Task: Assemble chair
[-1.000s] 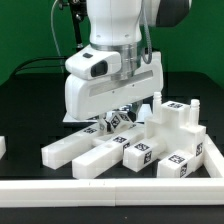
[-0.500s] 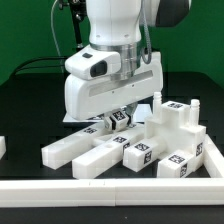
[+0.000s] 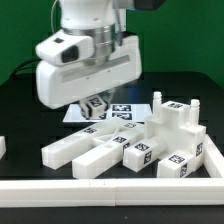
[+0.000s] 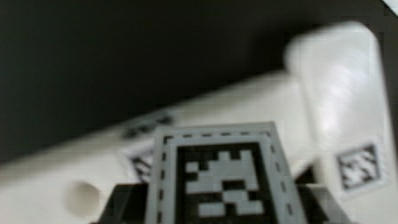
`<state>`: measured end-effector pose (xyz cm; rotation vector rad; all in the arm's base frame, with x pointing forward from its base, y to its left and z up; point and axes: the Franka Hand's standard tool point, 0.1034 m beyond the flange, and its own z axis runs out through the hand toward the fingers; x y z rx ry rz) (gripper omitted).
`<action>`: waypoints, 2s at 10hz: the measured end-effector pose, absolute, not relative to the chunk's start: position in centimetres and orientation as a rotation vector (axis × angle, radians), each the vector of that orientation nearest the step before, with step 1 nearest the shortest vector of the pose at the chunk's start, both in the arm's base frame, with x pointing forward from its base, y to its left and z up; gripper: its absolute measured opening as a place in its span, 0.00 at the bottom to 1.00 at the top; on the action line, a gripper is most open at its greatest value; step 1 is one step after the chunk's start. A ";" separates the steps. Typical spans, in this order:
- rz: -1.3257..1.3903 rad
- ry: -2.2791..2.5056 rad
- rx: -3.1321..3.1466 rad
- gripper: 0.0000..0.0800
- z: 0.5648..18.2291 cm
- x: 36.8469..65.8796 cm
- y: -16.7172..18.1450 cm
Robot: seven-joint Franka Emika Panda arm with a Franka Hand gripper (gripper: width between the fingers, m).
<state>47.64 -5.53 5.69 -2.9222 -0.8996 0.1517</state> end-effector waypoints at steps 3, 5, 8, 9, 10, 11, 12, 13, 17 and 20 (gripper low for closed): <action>0.149 -0.879 -2.932 0.34 5.5 47.4 -6.0; 0.150 -0.879 -2.930 0.34 5.3 47.3 -6.2; 0.135 -0.931 -2.931 0.35 3.8 44.2 -10.5; 0.125 -0.921 -2.940 0.35 3.2 43.1 -11.8; 0.117 -0.919 -2.947 0.35 3.1 43.0 -11.9; 0.117 -0.922 -2.945 0.35 3.1 43.0 -11.8; 0.117 -0.920 -2.946 0.35 3.1 43.0 -11.9; 0.117 -0.919 -2.946 0.35 3.1 43.0 -11.9; 0.146 -0.876 -2.964 0.35 1.1 41.2 -13.5; 0.154 -0.876 -2.961 0.36 1.0 41.0 -13.6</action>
Offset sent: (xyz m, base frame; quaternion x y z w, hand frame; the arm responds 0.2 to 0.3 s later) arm 0.0000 0.0000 0.0000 0.0000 0.0000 0.0000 1.0000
